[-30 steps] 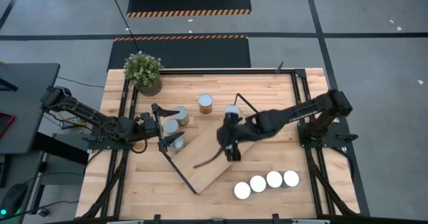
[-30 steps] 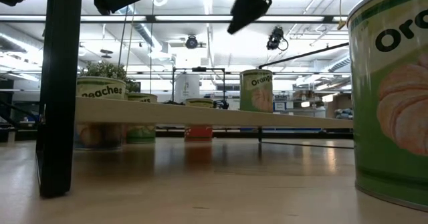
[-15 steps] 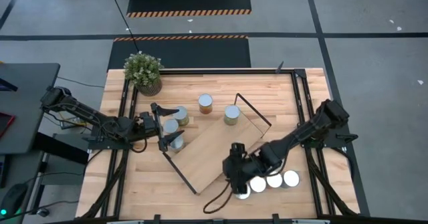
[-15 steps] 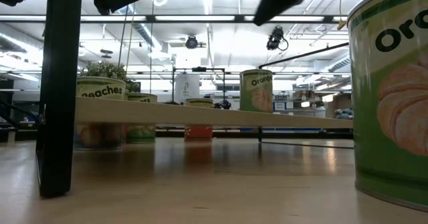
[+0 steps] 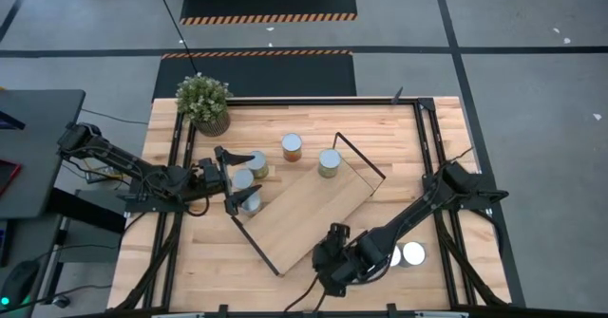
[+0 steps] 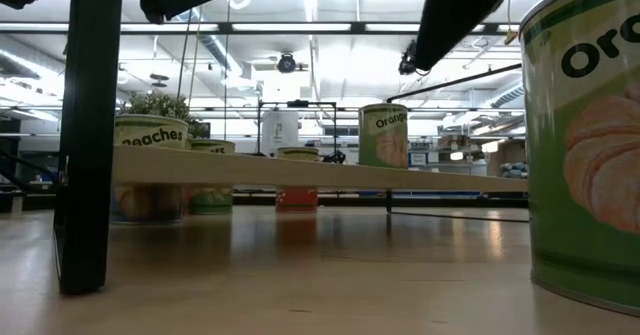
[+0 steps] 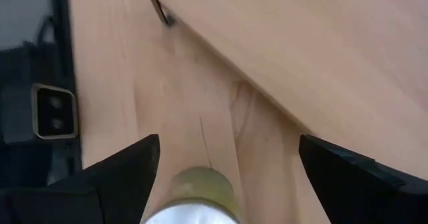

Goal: Pick and place cans onto a shelf
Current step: Put the canned orange can on the shelf

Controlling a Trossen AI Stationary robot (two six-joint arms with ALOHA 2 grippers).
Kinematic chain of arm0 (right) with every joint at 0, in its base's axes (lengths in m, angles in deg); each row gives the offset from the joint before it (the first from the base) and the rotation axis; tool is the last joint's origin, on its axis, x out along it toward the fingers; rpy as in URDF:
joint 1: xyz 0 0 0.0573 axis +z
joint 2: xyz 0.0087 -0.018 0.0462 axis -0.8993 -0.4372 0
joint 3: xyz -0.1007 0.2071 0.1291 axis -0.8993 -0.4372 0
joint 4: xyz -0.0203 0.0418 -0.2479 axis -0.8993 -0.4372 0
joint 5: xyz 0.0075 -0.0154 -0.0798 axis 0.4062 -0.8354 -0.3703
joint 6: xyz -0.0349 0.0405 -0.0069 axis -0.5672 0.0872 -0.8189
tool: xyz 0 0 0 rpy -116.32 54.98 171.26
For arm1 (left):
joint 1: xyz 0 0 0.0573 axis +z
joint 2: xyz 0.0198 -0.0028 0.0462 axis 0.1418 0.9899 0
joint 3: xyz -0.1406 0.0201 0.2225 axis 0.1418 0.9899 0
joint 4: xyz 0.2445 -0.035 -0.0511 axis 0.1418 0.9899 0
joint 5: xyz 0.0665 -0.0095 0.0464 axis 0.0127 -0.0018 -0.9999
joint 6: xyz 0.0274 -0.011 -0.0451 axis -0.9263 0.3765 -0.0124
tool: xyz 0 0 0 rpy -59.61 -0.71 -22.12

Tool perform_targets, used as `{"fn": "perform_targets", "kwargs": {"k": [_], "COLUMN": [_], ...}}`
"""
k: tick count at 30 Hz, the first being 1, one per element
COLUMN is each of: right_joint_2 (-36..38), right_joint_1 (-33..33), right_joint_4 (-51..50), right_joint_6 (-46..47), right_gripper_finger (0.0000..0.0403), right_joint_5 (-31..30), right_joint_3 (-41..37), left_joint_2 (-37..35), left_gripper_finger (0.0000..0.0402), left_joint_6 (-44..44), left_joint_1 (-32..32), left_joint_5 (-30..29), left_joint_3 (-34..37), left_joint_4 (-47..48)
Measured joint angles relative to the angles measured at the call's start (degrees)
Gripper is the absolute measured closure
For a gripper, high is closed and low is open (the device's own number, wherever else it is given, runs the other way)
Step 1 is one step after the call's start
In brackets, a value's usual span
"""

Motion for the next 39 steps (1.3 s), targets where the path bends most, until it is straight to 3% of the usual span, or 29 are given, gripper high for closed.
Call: {"fn": "perform_targets", "kwargs": {"k": [5, 10, 29, 39], "right_joint_2": [-6.0, -9.3, -10.2, -10.2], "right_joint_1": [0.8, 0.9, 1.0, 1.0], "right_joint_4": [-11.4, -15.6, -19.7, -19.7], "right_joint_6": [2.7, 3.1, 5.8, 5.4], "right_gripper_finger": [0.0037, 0.0037, 0.0038, 0.0083], "right_joint_5": [0.9, 4.7, 13.3, 13.4], "right_joint_3": [9.0, 13.3, 12.9, 12.9], "left_joint_2": [0.0, 0.0, 0.0, 0.0], "left_gripper_finger": [0.0002, 0.0002, 0.0002, 0.0002], "left_joint_6": [1.0, 1.7, 4.3, 4.4], "left_joint_1": [0.0, 0.0, -0.1, -0.1], "left_joint_5": [0.0, 0.0, 0.0, 0.0], "left_joint_3": [0.0, 0.0, 0.0, 0.0], "left_joint_4": [0.5, 1.5, 3.4, 3.4]}}
